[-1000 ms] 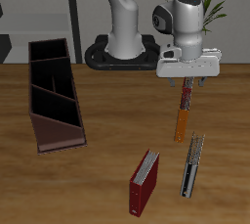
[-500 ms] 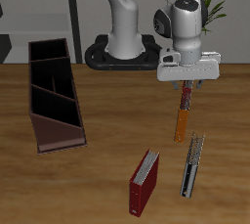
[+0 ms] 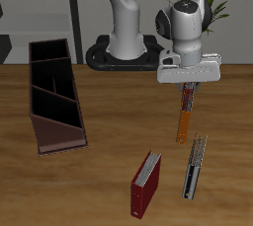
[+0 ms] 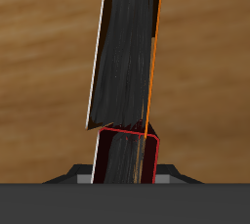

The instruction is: Place the left red book into the right desk caddy's front compartment

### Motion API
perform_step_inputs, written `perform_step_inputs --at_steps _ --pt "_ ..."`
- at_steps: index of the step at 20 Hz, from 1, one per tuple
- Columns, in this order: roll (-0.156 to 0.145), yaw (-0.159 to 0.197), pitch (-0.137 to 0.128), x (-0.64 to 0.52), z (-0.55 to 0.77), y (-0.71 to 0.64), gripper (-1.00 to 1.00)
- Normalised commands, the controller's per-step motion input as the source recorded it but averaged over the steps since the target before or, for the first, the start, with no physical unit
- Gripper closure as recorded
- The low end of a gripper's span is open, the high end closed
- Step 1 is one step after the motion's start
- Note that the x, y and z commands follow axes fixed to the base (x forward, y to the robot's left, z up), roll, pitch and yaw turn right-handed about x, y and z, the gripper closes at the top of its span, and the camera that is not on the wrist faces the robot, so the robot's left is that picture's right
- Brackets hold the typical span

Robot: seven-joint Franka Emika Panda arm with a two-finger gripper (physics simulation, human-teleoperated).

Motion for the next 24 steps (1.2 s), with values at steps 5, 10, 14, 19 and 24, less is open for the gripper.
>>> perform_step_inputs --at_steps 5,10,14,19,24 --pt "-0.001 0.01 -0.005 -0.04 0.09 -0.06 1.0" --pt "-0.007 0.057 -0.014 -0.18 0.29 -0.23 1.0" --pt "0.003 0.098 0.056 -0.16 0.27 -0.41 1.0" --pt "-0.031 0.084 -0.025 -0.19 0.39 -0.47 1.0" --pt "0.006 0.088 -0.039 -0.09 0.37 -0.31 1.0"
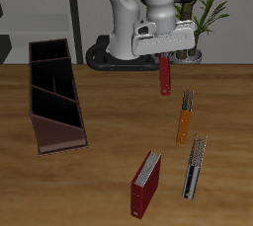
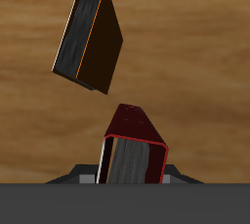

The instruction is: Place the left red book into the right desk caddy's front compartment

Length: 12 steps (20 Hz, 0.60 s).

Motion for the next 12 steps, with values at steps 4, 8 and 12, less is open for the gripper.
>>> perform_step_inputs --at_steps 4,8,12 --pt "-0.012 0.146 -0.058 0.0 0.42 -0.41 1.0" --pt "-0.035 0.151 -0.034 0.14 0.32 -0.47 1.0" --pt "-0.081 0.088 -0.038 0.07 0.27 -0.36 1.0"
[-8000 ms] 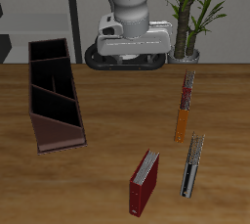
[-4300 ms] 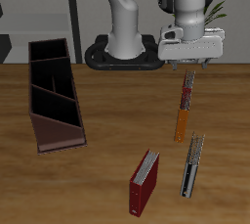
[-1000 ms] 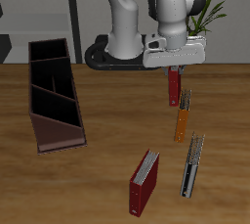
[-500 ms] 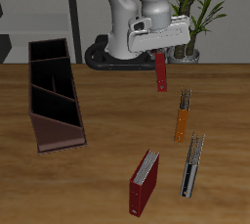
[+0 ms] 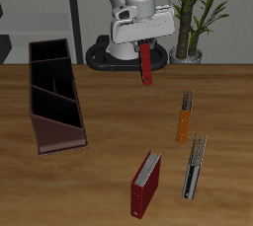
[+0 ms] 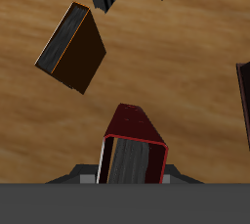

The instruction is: Place the left red book into the right desk caddy's front compartment

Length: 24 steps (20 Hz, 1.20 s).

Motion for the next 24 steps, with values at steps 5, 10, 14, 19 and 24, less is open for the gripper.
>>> perform_step_inputs --at_steps 5,10,14,19,24 --pt "-0.07 0.04 -0.036 -0.03 0.2 -0.24 1.0" --pt "-0.035 0.049 -0.039 -0.03 0.21 -0.19 1.0" --pt "0.009 0.028 0.005 0.01 0.11 -0.08 1.0" --pt "-0.018 0.061 -0.015 -0.04 0.05 -0.06 1.0" --pt "-0.088 0.098 -0.003 -0.13 0.07 -0.36 1.0"
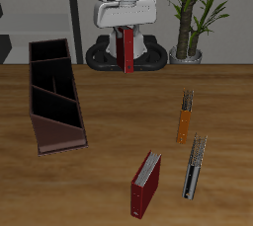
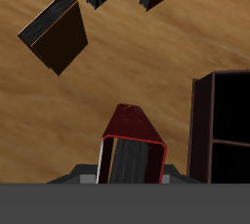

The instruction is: Place the left red book into the right desk caddy's front compartment

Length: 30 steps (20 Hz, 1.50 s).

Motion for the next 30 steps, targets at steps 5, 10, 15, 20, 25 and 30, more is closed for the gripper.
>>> perform_step_inputs --at_steps 5,10,15,20,25,30 --pt "-0.104 0.006 -0.01 -0.19 0.09 -0.45 1.0" --pt "-0.061 0.026 0.001 -0.11 -0.03 -0.3 1.0" --pt "-0.058 0.038 -0.021 -0.12 0.06 -0.3 1.0" --pt "-0.08 -0.031 -0.051 -0.13 0.21 -0.36 1.0" --pt "-0.064 -0.029 -0.02 -0.02 0.12 -0.29 1.0" --pt "-0.045 -0.021 -0.039 -0.02 0.13 -0.14 1.0"
